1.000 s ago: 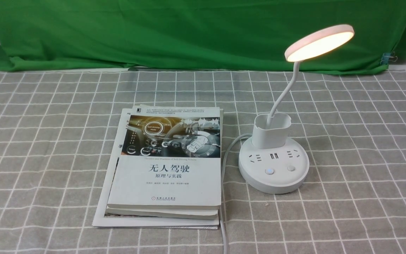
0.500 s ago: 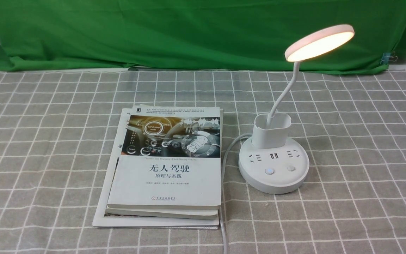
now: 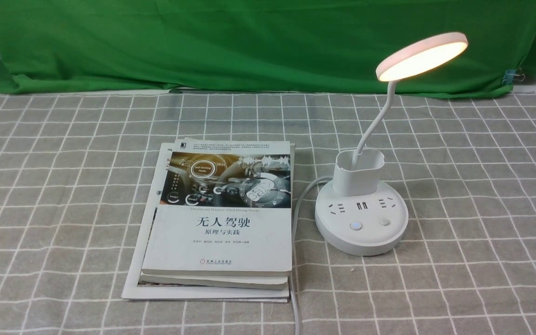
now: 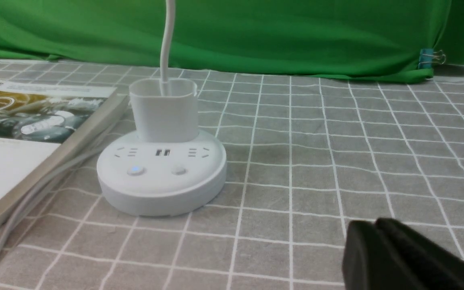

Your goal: Turn on the desk lamp on the grey coffee tablecloth with your hand.

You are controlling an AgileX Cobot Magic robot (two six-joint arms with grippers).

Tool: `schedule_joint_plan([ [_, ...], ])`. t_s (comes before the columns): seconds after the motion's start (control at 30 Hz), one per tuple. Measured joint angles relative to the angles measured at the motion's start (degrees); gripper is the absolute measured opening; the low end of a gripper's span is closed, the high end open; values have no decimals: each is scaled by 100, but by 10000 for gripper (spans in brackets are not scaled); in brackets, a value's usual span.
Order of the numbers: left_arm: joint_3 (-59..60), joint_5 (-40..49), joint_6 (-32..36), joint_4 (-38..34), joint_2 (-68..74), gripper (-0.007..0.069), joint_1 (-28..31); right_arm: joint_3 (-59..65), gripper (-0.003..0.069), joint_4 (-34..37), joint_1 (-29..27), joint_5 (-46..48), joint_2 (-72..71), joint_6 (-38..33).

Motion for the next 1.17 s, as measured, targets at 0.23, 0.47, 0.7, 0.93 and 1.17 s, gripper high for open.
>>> schedule_joint_plan([
  [0.23, 0, 0, 0, 0, 0, 19, 0, 0, 90, 0, 0, 0, 0, 0],
  [0.47, 0, 0, 0, 0, 0, 19, 0, 0, 101, 0, 0, 0, 0, 0],
  [0.7, 0, 0, 0, 0, 0, 19, 0, 0, 115, 0, 0, 0, 0, 0],
  [0.93, 0, 0, 0, 0, 0, 19, 0, 0, 141, 0, 0, 0, 0, 0],
  [1.17, 0, 0, 0, 0, 0, 19, 0, 0, 146, 0, 0, 0, 0, 0],
])
